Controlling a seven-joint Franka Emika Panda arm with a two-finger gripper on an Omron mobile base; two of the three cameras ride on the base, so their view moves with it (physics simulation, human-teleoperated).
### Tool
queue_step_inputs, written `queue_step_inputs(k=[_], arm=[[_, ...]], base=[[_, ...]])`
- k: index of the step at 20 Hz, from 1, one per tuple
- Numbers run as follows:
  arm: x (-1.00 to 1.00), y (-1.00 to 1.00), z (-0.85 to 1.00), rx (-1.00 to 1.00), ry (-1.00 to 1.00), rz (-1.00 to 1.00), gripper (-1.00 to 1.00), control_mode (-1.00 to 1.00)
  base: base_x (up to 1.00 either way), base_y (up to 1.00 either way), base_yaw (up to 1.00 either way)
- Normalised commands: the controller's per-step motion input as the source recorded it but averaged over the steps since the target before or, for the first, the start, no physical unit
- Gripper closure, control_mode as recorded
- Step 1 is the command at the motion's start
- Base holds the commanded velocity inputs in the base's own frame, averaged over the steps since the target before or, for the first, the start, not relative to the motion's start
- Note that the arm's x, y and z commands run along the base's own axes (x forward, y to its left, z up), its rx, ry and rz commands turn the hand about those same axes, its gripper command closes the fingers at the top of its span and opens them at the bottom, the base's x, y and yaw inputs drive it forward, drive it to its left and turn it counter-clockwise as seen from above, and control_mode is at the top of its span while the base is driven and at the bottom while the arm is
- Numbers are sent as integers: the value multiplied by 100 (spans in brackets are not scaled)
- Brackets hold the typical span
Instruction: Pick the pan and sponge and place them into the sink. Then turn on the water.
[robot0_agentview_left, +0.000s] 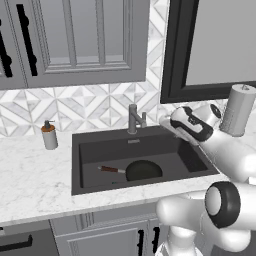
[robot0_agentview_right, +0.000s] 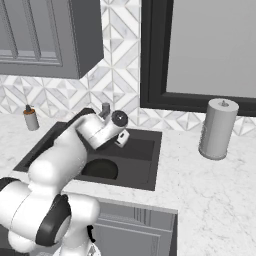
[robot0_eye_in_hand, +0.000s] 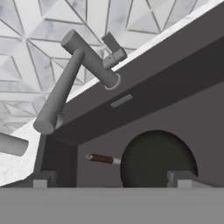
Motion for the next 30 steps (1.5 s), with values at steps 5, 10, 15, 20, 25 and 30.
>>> queue_step_inputs(k=[5,10,15,20,25,30], arm=[[59,0,-4,7,0,0,-100,-100],[56,0,-13,6,0,0,-100,-100],[37,0,-18,5,0,0,-100,-100],[32,0,-12,6,0,0,-100,-100],[33,0,-5,4,0,0,-100,-100],[30,0,-7,1,0,0,-100,-100]], base=[[0,0,0],[0,0,0],[0,0,0],[0,0,0],[0,0,0],[0,0,0]])
